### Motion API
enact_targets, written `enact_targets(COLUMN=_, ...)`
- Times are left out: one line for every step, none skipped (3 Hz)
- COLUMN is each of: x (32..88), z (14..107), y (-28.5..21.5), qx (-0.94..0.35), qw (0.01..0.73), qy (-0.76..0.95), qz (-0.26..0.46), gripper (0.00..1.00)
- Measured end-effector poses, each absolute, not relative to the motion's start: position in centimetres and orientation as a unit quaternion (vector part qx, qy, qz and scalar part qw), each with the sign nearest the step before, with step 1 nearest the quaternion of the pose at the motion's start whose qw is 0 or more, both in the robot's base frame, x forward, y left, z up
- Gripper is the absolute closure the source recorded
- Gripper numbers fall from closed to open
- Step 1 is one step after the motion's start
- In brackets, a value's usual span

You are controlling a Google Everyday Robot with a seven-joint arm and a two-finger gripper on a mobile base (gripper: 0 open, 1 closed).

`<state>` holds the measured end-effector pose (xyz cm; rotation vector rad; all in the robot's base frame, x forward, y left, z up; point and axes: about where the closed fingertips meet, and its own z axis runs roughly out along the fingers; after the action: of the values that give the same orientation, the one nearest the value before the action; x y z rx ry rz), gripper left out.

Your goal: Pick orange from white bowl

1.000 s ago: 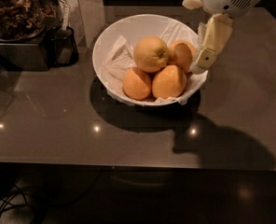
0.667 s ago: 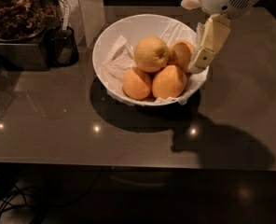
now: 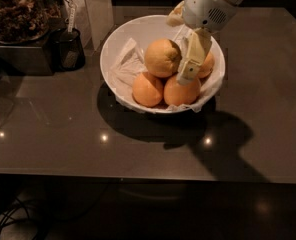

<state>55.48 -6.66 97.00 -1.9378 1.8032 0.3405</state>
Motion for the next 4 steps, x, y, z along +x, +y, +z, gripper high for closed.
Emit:
enact_targets(x=55.9, z=94.7, y=-5.3, qx=-0.711, qw=0.213, qy=0.653, qz=0.147, gripper=0.0)
enact_targets(x=56.6, z=93.2, y=-4.1, qx=-0.716, qw=0.2, qy=0.652, qz=0.149, gripper=0.0)
enact_targets(x=56.6, z=93.2, y=-4.1, qx=-0.716, qw=0.2, qy=0.652, qz=0.149, gripper=0.19)
enact_targets(x=56.6, z=93.2, y=-4.1, qx=-0.716, qw=0.2, qy=0.652, qz=0.149, gripper=0.42)
